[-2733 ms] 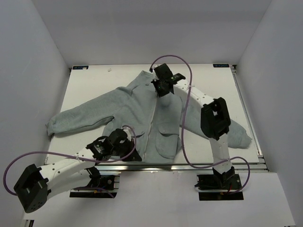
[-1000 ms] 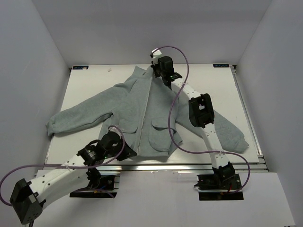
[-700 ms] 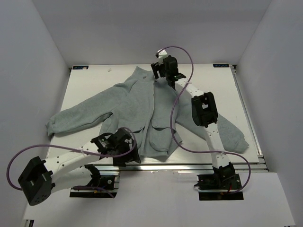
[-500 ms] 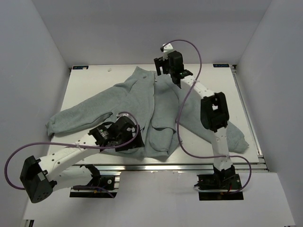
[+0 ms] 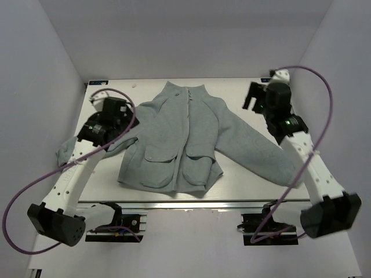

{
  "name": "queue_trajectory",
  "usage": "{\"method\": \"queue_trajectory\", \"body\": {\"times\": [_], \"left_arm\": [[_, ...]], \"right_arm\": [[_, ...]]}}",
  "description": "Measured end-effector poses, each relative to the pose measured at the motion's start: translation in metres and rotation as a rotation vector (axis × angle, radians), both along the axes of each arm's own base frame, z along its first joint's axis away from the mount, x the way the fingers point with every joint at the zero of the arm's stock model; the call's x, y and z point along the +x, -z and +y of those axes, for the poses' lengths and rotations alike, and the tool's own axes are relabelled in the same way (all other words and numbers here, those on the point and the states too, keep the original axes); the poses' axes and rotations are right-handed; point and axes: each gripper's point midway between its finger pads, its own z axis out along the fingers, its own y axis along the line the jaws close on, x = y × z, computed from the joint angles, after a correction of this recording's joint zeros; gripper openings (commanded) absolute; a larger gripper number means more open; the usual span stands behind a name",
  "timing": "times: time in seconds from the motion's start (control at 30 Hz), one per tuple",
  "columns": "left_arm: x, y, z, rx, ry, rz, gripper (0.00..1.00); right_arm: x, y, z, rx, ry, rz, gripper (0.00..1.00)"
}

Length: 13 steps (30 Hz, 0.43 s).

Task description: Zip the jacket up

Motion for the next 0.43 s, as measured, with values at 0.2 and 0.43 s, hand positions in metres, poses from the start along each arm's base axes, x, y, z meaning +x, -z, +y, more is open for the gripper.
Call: {"method": "queue_trajectory", "body": {"times": [0.2,0.43], "left_arm": [[0.014,-0.005,0.045,0.024,-0.093,0.009,0.98],[0.015,-0.006,0.051,0.026,-0.085,0.011,0.98]], "right_arm": [[-0.076,0.034,-0.041,0.043,0.12,0.095,0.89],[-0.104,0.018,-0.04,0.109,0.091,0.04,0.9]]}}
